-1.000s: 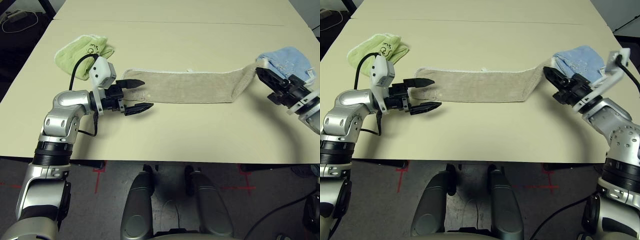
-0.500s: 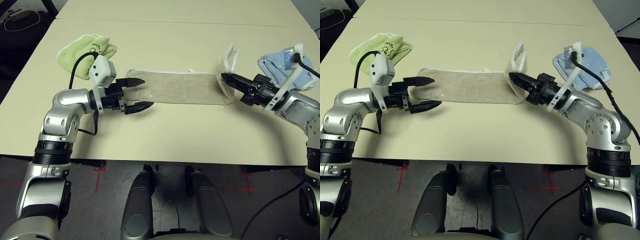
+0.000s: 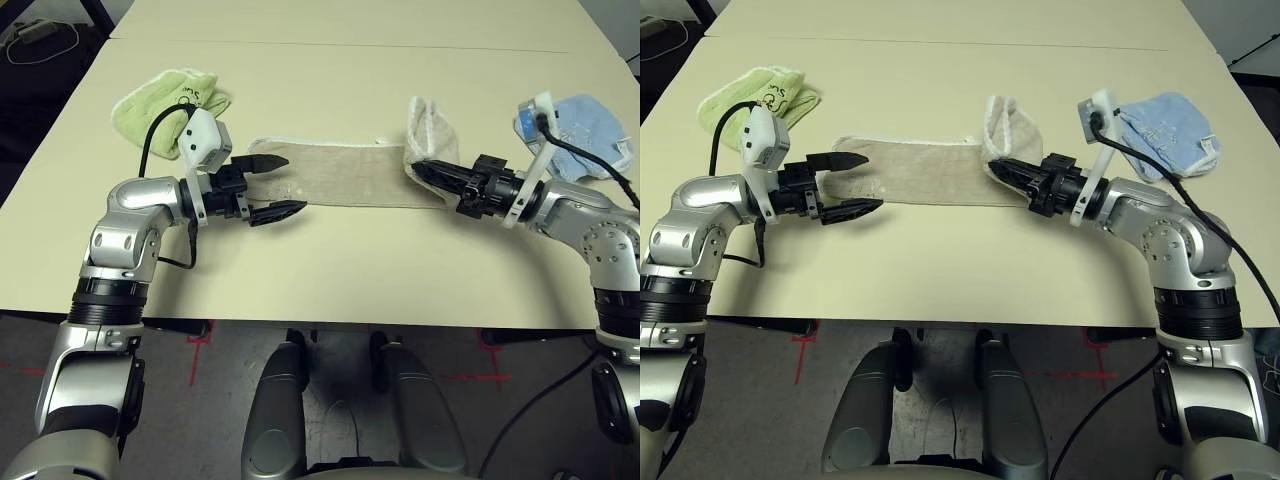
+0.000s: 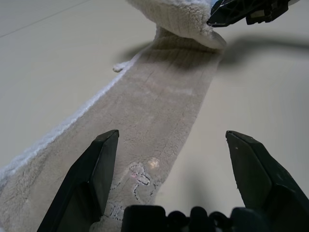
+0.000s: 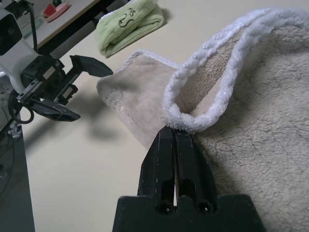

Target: Fold the towel and set it aside.

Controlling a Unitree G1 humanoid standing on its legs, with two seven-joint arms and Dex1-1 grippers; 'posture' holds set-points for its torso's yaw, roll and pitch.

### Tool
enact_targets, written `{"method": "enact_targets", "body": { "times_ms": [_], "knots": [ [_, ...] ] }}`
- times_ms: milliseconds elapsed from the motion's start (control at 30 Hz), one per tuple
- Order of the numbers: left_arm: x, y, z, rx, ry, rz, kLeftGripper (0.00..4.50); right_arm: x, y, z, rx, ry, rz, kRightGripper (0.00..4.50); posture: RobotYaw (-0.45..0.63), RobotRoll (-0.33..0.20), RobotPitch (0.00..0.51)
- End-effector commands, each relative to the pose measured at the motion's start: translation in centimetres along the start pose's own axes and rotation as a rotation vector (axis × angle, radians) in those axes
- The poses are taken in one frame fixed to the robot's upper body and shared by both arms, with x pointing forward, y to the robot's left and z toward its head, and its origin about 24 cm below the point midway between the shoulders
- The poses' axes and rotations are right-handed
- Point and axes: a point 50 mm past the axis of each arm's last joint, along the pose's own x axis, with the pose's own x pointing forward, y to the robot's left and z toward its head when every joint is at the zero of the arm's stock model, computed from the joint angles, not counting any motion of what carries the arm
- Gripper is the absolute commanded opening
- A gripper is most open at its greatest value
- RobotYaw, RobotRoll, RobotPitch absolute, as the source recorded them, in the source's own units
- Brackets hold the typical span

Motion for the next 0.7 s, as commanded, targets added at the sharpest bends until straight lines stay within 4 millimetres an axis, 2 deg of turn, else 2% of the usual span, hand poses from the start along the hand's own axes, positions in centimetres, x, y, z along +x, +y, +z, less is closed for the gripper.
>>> {"method": "enact_targets", "body": {
  "times_ms": [33, 233, 667, 700],
  "knots": [
    [0.2, -0.1, -0.3, -0.001, 0.009, -0.008, 4.5, 0.9, 0.3, -0.6, -0.021, 0.04, 0.025, 0.06, 0.01, 0.0, 0.238],
    [0.1, -0.1, -0.4, -0.001, 0.01, -0.008, 4.5, 2.4, 0.7, -1.2, -0.055, 0.093, 0.048, 0.06, 0.01, 0.0, 0.238],
    [0.0, -0.1, -0.2, 0.002, 0.008, -0.004, 4.5, 3.7, 0.8, -3.0, -0.119, 0.213, 0.061, 0.06, 0.02, 0.0, 0.229],
    [0.1, -0.1, -0.2, 0.002, 0.007, -0.004, 4.5, 3.8, 0.9, -3.0, -0.126, 0.215, 0.062, 0.28, 0.02, 0.0, 0.229]
  ]
}}
